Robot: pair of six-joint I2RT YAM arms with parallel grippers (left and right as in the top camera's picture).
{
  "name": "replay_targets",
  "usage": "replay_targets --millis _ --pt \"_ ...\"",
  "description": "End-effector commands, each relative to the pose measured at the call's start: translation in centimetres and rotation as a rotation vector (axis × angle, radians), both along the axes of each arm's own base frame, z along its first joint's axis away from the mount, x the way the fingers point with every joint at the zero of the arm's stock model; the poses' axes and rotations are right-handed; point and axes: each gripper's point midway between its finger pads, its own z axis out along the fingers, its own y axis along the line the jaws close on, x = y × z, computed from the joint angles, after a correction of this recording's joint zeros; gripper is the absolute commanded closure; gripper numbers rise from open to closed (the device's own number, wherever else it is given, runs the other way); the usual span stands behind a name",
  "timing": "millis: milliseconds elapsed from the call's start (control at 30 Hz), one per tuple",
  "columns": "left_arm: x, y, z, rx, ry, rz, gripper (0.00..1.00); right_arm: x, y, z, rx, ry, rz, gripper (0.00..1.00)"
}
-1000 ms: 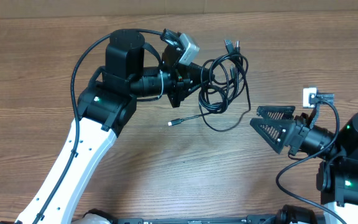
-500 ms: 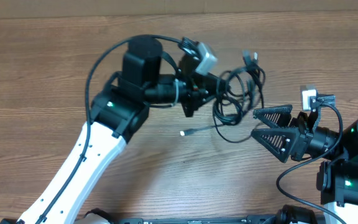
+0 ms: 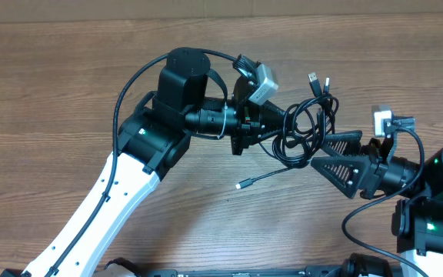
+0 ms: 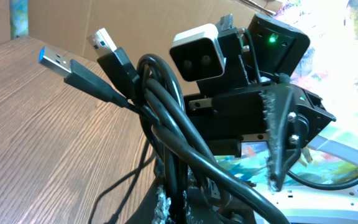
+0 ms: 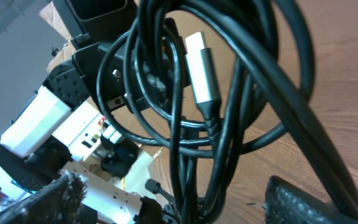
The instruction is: Untangle cables
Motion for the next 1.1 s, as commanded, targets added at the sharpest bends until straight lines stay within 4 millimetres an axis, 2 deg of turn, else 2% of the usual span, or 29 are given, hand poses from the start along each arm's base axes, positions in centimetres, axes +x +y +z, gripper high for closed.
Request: replay_targets --millis 0,167,400,467,667,733,833,1067 --pt "-1.2 0.2 1.5 -0.033 -0.019 -0.046 0.96 -0.1 0.0 0.2 -0.003 -0.014 -0.002 0.24" --pt "-1.1 0.2 1.5 -0.031 -0.021 -0.038 0.96 -0.5 0.1 0.4 -0.006 -0.032 0.021 0.29" --pt "-0.7 0.2 1.3 -0.025 -0.025 -0.016 0.96 -1.9 0.6 1.2 -0.023 -0.114 0.111 0.34" --pt "-0.6 0.2 1.3 -0.022 -0.025 -0.008 0.96 -2.0 0.6 1.2 -0.023 -0.117 0.113 0.41" --pt "0.1 0.2 1.1 -0.011 -0.031 0.028 0.96 -2.0 0.6 1.2 -0.023 -0.116 0.113 0.77" --pt "0.2 0.2 1.1 -0.01 -0.032 0.033 0.96 -2.0 0.6 1.2 -0.023 -0.116 0.113 0.81" --pt "0.1 0.2 1.1 -0.009 -0.025 0.033 0.96 -2.0 0.6 1.2 -0.023 -0.115 0.113 0.96" --pt "0.1 0.2 1.0 -0.006 -0.019 0.035 0.96 -1.9 0.6 1.2 -0.023 -0.116 0.112 0.96"
